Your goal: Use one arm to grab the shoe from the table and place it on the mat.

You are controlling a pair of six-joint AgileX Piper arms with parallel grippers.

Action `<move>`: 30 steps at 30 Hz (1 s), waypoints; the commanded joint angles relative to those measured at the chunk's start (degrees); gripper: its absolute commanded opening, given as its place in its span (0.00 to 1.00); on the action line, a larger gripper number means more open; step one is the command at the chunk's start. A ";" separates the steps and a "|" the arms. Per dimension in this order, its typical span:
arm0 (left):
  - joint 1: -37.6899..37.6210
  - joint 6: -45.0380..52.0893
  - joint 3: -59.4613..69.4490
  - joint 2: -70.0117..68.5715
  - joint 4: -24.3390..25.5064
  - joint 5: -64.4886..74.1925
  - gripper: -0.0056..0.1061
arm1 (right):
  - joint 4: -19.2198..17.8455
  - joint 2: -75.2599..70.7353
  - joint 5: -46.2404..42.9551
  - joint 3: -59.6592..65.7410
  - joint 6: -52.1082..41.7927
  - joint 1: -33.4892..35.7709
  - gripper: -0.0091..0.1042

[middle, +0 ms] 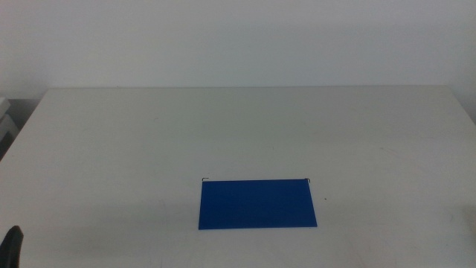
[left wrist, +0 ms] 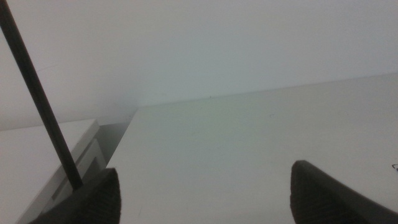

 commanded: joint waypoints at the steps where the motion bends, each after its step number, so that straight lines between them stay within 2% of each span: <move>1: -0.31 -0.36 0.29 -0.39 -0.49 -4.69 0.89 | -2.12 -1.49 -4.15 0.27 -0.32 -0.33 0.70; 3: -0.31 -0.36 0.29 -0.39 -0.49 -4.69 0.89 | -2.33 -1.49 -4.15 0.27 -0.32 -0.33 0.70; 6: -0.31 -0.36 0.29 -0.39 -0.49 -4.69 0.89 | -0.62 -1.43 -3.70 -0.41 -0.32 -0.33 0.70; 10: -0.31 -0.36 0.29 -0.39 -0.49 -4.69 0.89 | -0.71 -0.28 2.64 -4.83 -0.32 -0.33 0.70; 12: -0.31 -0.36 0.29 -0.39 -0.49 -4.69 0.89 | -1.24 0.83 6.11 -8.07 -0.32 -0.33 0.70; 19: -0.31 -0.36 0.29 -0.39 -0.49 -4.69 0.89 | -7.20 8.24 12.38 -19.20 -0.32 -0.33 0.70; 23: -0.31 -0.36 0.29 -0.39 -0.49 -4.69 0.89 | -7.21 13.66 16.70 -26.39 -0.32 -0.33 0.70; 30: -0.31 -0.36 0.29 -0.39 -0.49 -4.69 0.89 | -6.70 24.13 30.83 -38.98 -0.28 -0.33 0.70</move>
